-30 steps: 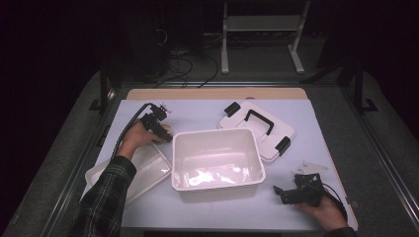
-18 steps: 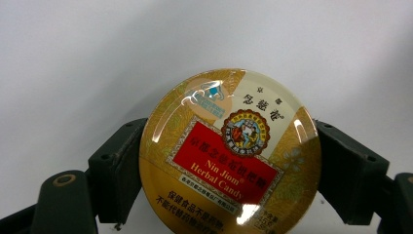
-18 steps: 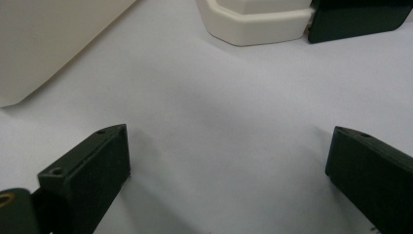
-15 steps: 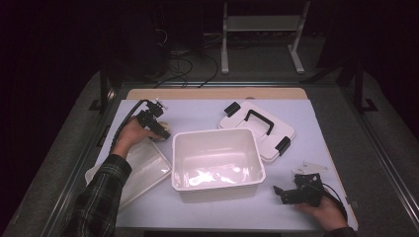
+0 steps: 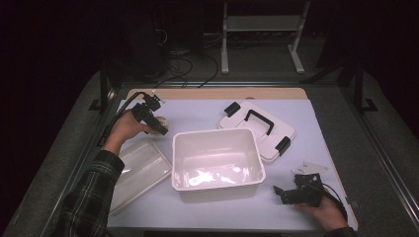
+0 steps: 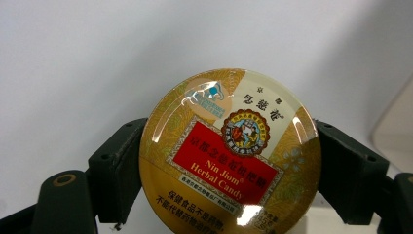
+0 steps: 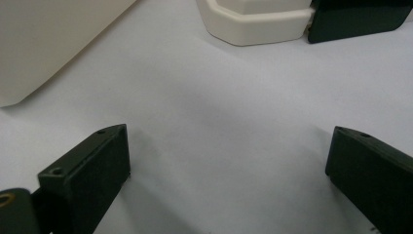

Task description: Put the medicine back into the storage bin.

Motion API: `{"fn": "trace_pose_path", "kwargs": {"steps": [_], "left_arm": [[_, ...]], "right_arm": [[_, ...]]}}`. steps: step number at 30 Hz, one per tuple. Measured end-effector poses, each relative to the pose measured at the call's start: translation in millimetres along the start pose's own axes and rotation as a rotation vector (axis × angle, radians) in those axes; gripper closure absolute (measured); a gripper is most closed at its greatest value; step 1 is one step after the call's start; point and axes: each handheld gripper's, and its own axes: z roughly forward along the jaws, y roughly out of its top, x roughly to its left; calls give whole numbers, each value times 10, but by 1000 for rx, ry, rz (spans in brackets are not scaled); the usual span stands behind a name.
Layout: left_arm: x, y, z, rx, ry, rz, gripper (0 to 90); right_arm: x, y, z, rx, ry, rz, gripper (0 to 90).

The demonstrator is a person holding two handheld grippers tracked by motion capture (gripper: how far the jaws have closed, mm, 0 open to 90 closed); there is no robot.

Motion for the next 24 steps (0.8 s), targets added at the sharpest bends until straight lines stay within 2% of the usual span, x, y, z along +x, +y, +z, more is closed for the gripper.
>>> {"fn": "trace_pose_path", "kwargs": {"steps": [10,19,24], "left_arm": [[-103,-17,-322,-16,-5,44,198],[-297,-38,-651,-47,-54,105,198],[-400,-49,-778,-62,-86,136,198]], "right_arm": [[0,0,0,0,0,-1,20],[0,0,1,-1,0,-2,20],[-1,1,1,-1,-1,-3,20]]}}
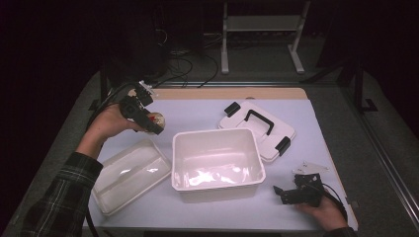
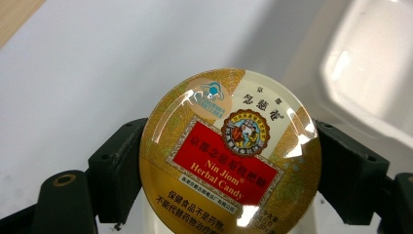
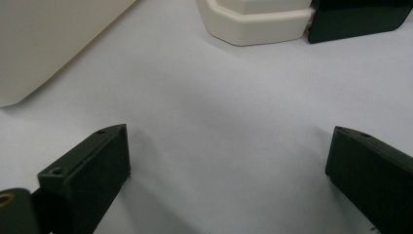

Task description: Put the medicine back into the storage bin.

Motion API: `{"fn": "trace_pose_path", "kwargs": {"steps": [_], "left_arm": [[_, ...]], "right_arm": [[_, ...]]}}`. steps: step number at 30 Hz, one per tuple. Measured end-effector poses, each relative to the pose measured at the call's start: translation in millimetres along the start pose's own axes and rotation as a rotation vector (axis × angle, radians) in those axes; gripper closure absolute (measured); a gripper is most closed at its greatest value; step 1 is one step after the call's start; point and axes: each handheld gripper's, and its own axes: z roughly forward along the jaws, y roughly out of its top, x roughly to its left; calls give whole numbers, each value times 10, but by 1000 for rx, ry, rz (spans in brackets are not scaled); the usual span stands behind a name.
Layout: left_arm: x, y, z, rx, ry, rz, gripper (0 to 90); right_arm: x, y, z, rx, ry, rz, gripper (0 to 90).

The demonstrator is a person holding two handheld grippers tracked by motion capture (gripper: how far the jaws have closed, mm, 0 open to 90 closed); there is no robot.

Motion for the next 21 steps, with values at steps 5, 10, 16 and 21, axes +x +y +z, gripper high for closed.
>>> {"fn": "trace_pose_path", "kwargs": {"steps": [5,10,16,21], "left_arm": [[-158,42,-89,-9,-8,45,198],[-361,110,-150,-21,-32,102,198],[-594,195,-157,-27,-54,183,198],[-802,277,-144,-36,-82,246,198]], "right_arm": [[1,0,0,1,0,1,20],[1,0,0,1,0,2,20],[3,0,-1,1,0,3,20],[3,0,-1,1,0,3,20]]}}
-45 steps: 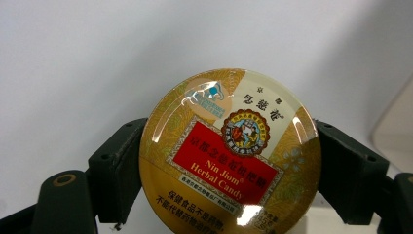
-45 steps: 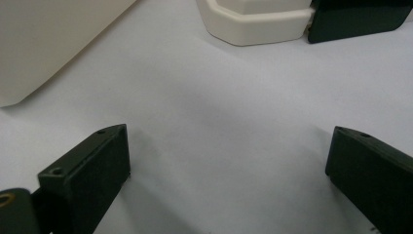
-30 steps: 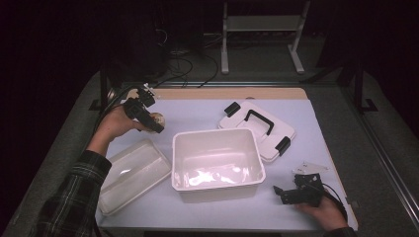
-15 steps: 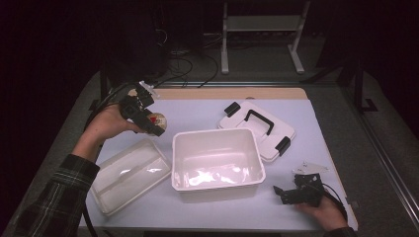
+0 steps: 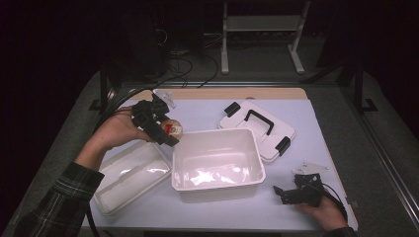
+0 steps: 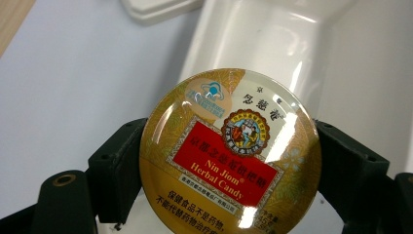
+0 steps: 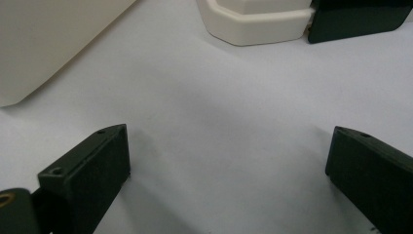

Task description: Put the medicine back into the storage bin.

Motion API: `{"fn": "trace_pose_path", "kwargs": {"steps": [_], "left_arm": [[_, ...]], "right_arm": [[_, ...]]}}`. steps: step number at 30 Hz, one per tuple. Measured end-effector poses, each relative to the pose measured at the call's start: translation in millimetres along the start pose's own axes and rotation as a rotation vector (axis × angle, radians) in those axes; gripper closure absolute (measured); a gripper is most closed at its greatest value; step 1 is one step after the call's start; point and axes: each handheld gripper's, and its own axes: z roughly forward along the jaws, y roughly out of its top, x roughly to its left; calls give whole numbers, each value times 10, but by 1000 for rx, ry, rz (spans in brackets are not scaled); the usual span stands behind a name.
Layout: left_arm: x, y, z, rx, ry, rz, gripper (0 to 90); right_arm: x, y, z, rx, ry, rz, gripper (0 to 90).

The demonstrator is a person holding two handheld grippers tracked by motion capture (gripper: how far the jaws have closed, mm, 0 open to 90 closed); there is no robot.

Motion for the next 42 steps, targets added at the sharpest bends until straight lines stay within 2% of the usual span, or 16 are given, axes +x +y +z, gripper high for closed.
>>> {"fn": "trace_pose_path", "kwargs": {"steps": [7,13,27,34,42], "left_arm": [[-179,123,160,24,-29,69,198],[-239,138,330,37,-39,92,198],[-298,38,711,88,-69,115,197],[-316,7,825,108,-77,120,198],[-310,-10,878,124,-86,132,197]], "right_arm": [[0,0,0,0,0,0,20],[-1,0,0,0,1,0,20],[-1,0,0,0,1,0,20],[-1,0,0,1,1,1,20],[0,0,0,1,1,2,20]]}}
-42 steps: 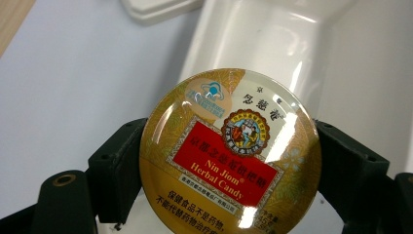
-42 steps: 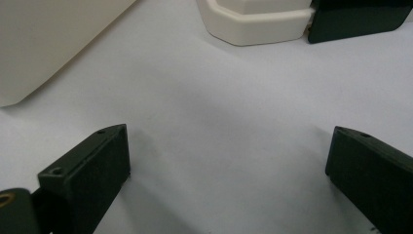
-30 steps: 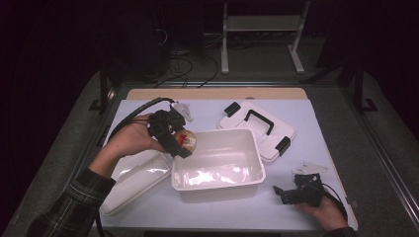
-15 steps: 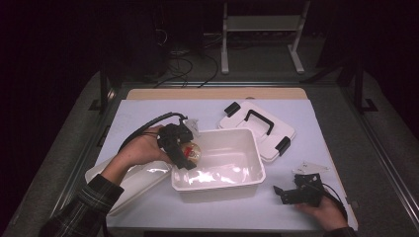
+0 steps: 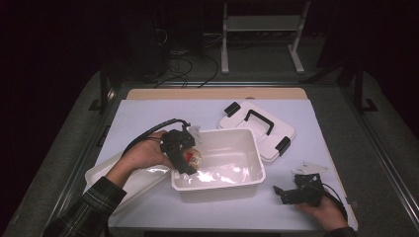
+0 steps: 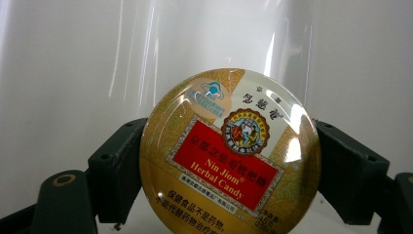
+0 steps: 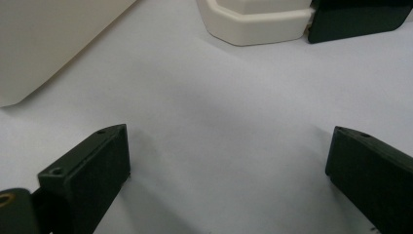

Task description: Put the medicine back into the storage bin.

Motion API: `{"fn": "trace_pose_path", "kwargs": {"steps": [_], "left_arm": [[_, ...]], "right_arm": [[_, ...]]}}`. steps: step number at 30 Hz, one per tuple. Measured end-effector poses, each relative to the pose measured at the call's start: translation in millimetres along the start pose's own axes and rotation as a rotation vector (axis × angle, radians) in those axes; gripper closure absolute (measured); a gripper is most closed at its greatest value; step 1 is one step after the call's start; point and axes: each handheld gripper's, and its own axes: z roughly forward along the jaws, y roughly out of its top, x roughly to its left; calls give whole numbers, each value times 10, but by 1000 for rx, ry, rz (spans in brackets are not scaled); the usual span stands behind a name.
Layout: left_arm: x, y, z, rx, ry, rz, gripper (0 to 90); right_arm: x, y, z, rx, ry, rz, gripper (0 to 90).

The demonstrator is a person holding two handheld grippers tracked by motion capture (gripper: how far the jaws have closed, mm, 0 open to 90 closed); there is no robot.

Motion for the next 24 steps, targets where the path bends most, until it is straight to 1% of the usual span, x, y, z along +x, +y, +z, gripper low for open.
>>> {"fn": "trace_pose_path", "kwargs": {"steps": [2,11,13,15,21,24], "left_arm": [[0,-2,7,0,-7,1,196],[3,-6,7,0,-12,-1,192],[7,-9,-4,-8,-21,-2,183],[17,-13,-42,-22,-11,-12,160],[-18,-37,-178,-40,10,-12,160],[-33,-78,-276,-56,19,-24,160]], "right_arm": [[0,0,0,0,0,-1,20],[0,0,0,0,0,0,20],[0,0,0,0,0,-1,20],[0,0,0,0,0,-1,20],[1,0,0,0,0,-1,20],[-1,0,1,-1,0,-2,20]]}}
